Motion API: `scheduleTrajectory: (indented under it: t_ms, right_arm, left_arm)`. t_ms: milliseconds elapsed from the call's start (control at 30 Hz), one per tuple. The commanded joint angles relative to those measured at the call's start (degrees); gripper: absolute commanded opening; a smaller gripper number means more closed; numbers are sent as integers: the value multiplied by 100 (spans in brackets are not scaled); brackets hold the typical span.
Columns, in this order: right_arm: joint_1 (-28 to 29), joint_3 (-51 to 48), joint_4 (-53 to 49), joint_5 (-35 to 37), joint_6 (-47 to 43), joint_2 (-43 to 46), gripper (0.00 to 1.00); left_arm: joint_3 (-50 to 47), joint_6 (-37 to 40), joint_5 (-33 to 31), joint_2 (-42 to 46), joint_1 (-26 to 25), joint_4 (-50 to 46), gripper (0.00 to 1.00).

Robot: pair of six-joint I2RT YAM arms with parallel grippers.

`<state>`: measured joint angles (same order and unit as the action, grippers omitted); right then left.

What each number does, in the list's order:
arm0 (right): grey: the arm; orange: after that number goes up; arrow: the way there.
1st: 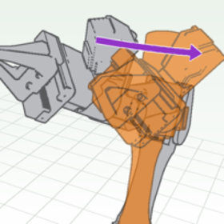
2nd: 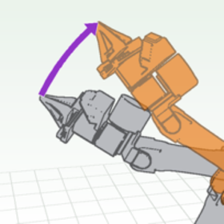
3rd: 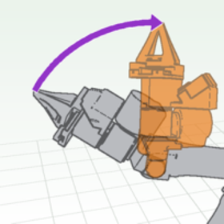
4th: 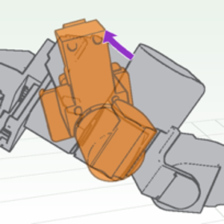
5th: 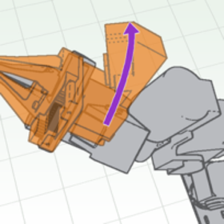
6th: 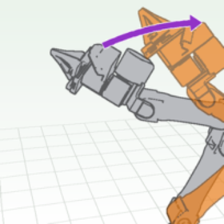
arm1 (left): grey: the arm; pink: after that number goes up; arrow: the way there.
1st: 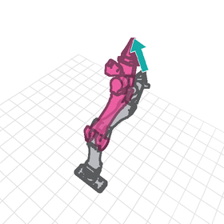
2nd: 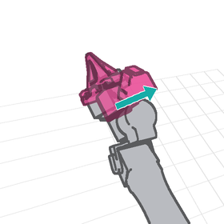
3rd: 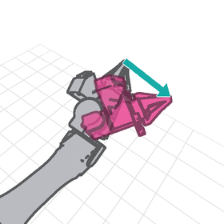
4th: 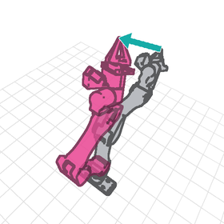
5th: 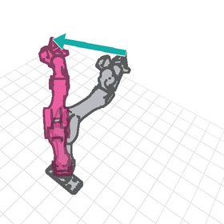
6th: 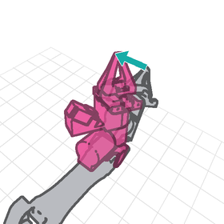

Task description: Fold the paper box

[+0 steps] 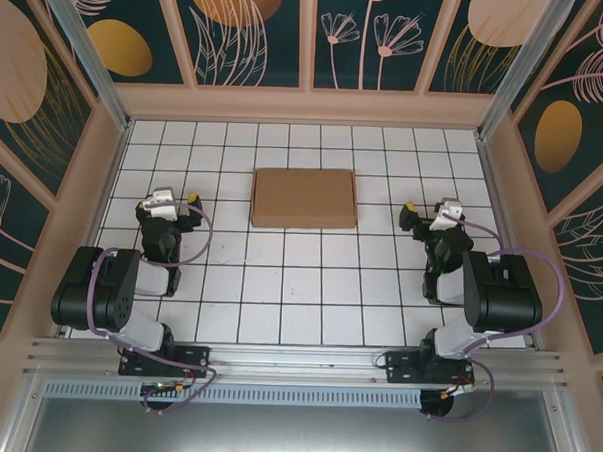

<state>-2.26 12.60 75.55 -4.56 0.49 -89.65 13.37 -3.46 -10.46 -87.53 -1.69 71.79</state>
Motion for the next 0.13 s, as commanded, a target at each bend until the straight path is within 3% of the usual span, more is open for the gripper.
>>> scheduleTrajectory:
  t_ms: [0, 100]
  right_arm:
    - [20, -21, 31, 88, -37, 21, 99]
    - [16, -20, 37, 87, -38, 15, 99]
  left_arm:
    - [71, -82, 114, 11, 47, 51, 99]
    - [-23, -68, 82, 50, 46, 181, 99]
